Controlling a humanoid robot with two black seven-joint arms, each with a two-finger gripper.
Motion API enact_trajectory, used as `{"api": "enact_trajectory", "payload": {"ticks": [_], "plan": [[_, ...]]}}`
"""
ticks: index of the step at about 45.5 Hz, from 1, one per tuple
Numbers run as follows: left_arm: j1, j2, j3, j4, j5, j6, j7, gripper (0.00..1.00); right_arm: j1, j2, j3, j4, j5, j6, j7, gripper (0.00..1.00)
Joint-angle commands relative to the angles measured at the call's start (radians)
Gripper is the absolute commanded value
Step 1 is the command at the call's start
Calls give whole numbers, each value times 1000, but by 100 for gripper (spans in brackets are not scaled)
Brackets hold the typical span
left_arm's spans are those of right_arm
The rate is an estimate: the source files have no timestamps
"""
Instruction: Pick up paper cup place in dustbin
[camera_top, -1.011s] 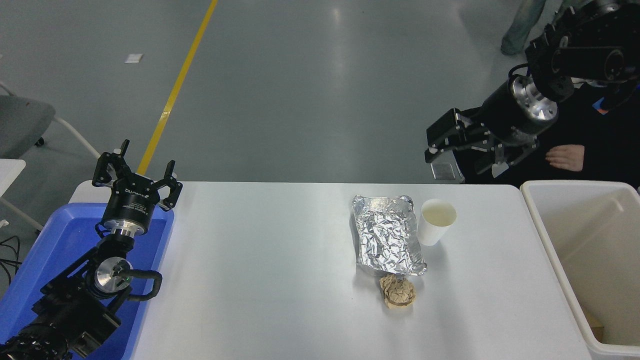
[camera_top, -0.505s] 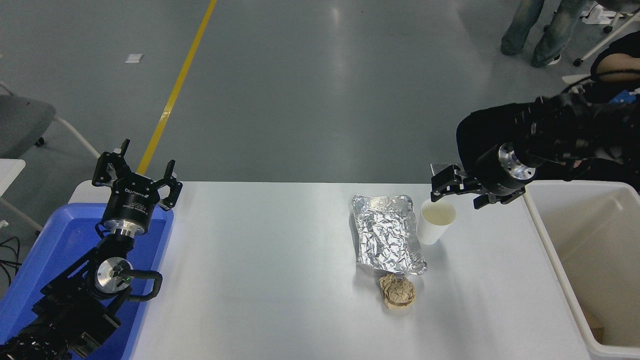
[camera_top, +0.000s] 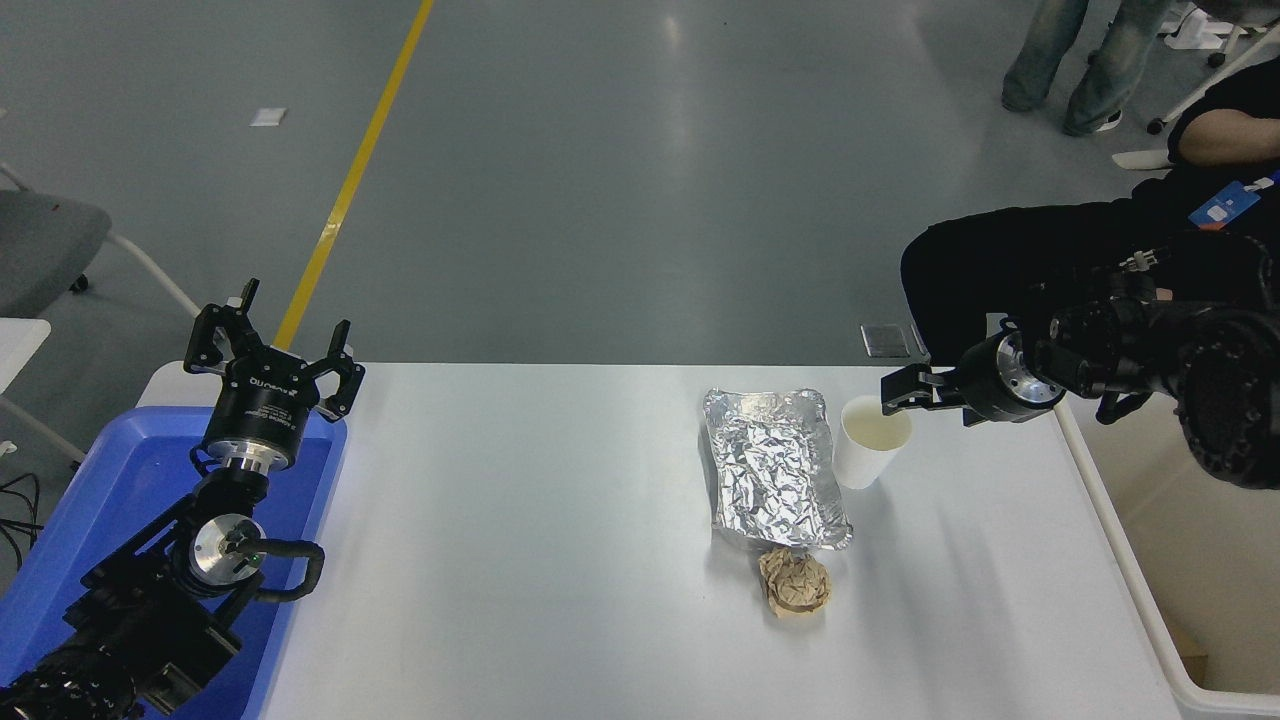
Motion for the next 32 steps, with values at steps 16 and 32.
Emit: {"api": "enact_trajectory", "payload": {"ticks": [16,32], "plan": [[0,0,-1,0,0,0,0,98,-102,14,34,-46,5,-166,-10,88],[2,0,-2,-1,0,0,0,98,-134,29,38,-51,6,-187,1,46]]}}
